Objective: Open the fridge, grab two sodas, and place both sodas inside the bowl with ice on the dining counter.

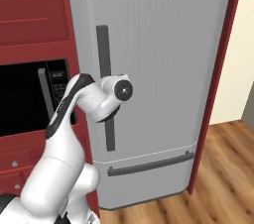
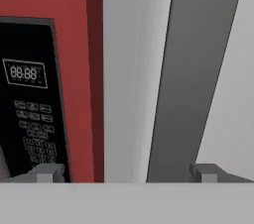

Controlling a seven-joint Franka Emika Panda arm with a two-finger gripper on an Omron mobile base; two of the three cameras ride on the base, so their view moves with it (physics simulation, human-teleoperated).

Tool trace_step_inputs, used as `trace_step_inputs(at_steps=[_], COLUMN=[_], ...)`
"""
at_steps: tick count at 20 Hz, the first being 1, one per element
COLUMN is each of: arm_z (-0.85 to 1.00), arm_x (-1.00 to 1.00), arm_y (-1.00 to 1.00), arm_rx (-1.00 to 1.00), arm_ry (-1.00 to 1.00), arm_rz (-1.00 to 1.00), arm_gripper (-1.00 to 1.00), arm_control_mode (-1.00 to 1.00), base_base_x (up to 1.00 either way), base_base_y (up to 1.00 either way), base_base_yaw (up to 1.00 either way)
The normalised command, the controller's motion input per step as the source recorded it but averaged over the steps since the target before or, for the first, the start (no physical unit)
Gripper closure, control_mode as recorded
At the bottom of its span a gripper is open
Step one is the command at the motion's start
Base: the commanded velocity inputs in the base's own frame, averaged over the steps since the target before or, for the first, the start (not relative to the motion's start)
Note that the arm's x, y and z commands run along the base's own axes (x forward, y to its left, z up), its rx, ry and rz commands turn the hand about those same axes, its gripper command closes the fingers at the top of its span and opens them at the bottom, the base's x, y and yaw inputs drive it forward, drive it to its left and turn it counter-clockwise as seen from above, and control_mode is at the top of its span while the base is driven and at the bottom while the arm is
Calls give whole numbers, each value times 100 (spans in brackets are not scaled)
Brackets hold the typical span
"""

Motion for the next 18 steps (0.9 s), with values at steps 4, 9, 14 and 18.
trace_step_inputs(at_steps=[4,9,14,18], arm_z=[-1,-1,-3,0], arm_x=[0,6,15,38], arm_y=[0,0,4,0], arm_rx=[0,1,2,8], arm_ry=[-14,-8,-4,-3], arm_rz=[5,0,0,0], arm_gripper=[-100,-100,-100,-100], arm_control_mode=[-100,-100,-100,-100], base_base_x=[0,0,0,0], base_base_y=[0,0,0,0], base_base_yaw=[0,0,0,0])
